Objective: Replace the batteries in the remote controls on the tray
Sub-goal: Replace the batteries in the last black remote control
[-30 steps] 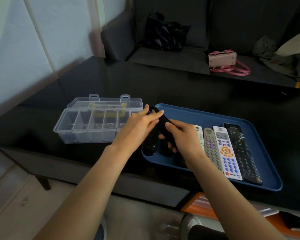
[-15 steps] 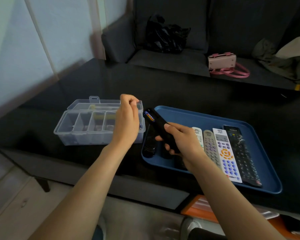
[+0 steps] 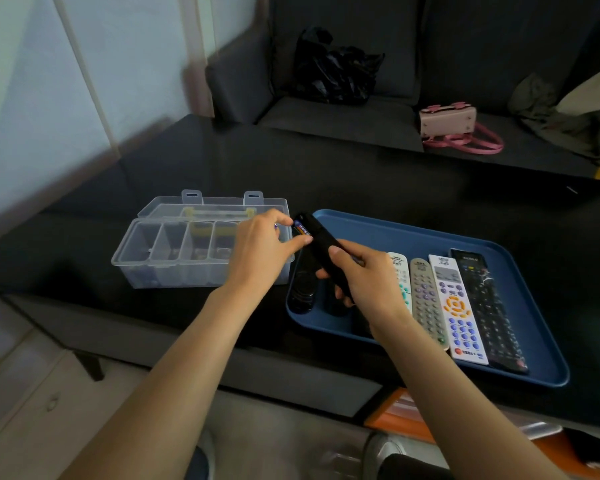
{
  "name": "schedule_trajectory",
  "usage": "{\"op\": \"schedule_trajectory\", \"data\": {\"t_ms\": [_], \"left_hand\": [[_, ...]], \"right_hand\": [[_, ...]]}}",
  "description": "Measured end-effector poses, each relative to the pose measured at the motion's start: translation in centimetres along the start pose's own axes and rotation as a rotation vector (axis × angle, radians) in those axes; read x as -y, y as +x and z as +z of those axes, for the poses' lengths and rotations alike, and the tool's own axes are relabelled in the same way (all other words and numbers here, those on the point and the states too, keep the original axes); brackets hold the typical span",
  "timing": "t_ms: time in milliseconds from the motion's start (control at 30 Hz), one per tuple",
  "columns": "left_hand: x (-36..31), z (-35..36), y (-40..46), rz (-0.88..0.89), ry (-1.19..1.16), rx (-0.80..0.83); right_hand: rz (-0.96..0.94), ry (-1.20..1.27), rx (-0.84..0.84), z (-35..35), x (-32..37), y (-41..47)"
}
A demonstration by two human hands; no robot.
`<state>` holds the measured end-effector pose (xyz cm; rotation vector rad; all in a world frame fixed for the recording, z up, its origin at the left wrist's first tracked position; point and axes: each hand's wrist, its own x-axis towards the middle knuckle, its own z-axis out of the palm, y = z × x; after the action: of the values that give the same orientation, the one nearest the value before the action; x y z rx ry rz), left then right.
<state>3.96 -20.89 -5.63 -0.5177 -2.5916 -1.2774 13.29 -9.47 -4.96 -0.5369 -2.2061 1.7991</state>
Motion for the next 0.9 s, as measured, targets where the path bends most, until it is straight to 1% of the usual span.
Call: {"op": "schedule_trajectory", "data": {"t_ms": [233,467,633,833,900], "left_hand": [[-0.2,0.2,-0.2,0.078,0.034,-0.069],[-0.4,0.5,-0.5,0.085,-0.051,-0.019],[-0.3,0.7,-0.5,0.128,0.013,-0.023],[0.0,0.9,-0.5,0.216,0.177,0.06],[0.0,0.9,-0.6,0.224,0.16,0.073]], "right_hand": [[-0.009,-0.013,0.013,0.0,0.0,0.0],[-0.037,-0.037,0.002,0.0,0.0,0.2],[-0.052,-0.062,-0.034,0.3,-0.5,0.4],[-0.062,-0.106,-0.047,0.4,-1.0,0.5],[-0.07,-0.117,-0.049,0.4,-1.0,0.6]]}}
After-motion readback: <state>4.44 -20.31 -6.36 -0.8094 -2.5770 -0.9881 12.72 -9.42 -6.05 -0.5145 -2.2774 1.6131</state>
